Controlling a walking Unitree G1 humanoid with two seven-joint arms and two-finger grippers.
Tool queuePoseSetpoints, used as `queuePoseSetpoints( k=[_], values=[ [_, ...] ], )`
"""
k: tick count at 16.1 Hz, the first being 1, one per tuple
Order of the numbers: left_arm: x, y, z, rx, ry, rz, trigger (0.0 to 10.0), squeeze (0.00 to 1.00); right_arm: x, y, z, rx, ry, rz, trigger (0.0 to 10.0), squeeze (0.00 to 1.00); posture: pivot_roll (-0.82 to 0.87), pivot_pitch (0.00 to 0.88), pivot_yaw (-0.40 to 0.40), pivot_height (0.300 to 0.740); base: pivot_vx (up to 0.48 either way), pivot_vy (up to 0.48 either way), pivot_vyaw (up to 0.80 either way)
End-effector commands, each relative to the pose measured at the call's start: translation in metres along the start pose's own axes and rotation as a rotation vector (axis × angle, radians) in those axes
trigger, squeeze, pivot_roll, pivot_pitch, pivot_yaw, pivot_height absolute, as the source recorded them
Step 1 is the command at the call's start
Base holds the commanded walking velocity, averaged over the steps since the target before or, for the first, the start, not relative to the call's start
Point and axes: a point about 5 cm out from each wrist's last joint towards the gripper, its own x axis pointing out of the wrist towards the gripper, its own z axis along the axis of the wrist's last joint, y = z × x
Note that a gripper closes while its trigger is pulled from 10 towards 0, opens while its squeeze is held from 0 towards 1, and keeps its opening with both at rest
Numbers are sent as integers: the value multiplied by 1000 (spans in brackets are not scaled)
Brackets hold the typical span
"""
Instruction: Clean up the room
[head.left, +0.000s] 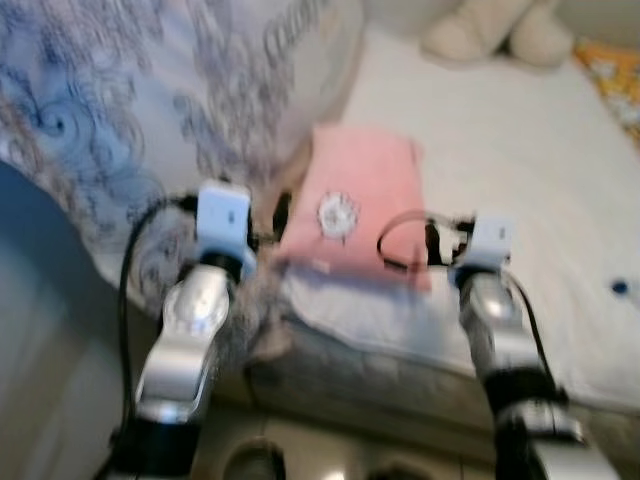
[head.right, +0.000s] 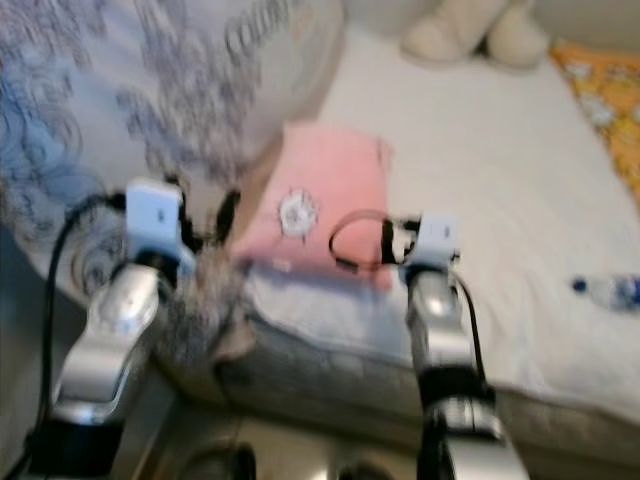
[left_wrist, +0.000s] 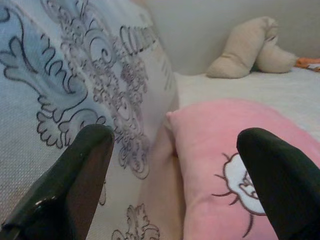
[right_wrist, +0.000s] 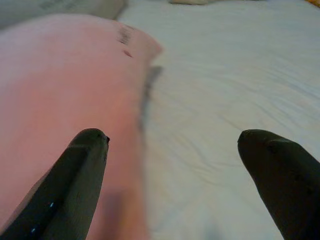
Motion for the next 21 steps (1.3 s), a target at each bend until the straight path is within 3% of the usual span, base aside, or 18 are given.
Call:
queuePoseSetpoints(
  k=[1, 4, 6, 8, 10, 11, 12, 13, 16, 17, 19, 21],
  values=[
    [-8, 4, 1, 14, 13, 25, 10000, 0, 5, -8, 3, -3, -3, -23, 10000, 0, 106, 166, -12, 740, 0, 0, 0],
    [-30, 8, -1, 19, 55, 49, 10000, 0, 14, -23, 7, -6, 11, -114, 10000, 0, 150, 247, -19, 740, 0, 0, 0],
    [-45, 8, 2, 39, 69, 58, 10000, 0, 16, -28, -1, 85, 92, -150, 10000, 0, 186, 309, -22, 740, 0, 0, 0],
    [-51, 5, 6, 40, 77, 56, 10000, 0, 15, -19, -16, 194, 189, -129, 10000, 0, 194, 329, -22, 740, 0, 0, 0],
    [-54, 2, 11, 44, 84, 52, 10000, 0, 14, 9, -26, 314, 264, -25, 10000, 0, 200, 343, -23, 740, 0, 0, 0],
    [-55, 1, 13, 44, 84, 53, 10000, 0, 15, 17, -25, 317, 269, 22, 10000, 0, 201, 348, -23, 740, 0, 0, 0],
    [-55, 1, 13, 43, 84, 53, 10000, 0, 16, 22, -22, 304, 260, 55, 10000, 0, 202, 351, -23, 740, 0, 0, 0],
    [-57, -2, 16, 41, 86, 52, 10000, 0, 20, 38, -9, 241, 217, 167, 10000, 0, 202, 355, -22, 740, 0, 0, 0],
    [-58, -4, 17, 40, 89, 49, 10000, 0, 24, 66, 9, 56, 138, 328, 10000, 0, 197, 353, -22, 740, 0, 0, 0],
    [-58, -5, 18, 40, 91, 48, 10000, 0, 24, 70, 11, 38, 127, 352, 10000, 0, 194, 350, -22, 740, 0, 0, 0],
    [-55, -6, 18, 40, 91, 44, 10000, 0, 20, 102, 24, -39, 58, 510, 10000, 0, 185, 340, -26, 740, 0, 0, 0],
    [-55, -6, 18, 40, 93, 44, 10000, 0, 17, 108, 18, -32, 89, 513, 10000, 0, 177, 334, -33, 740, 0, 0, 0]
  ],
)
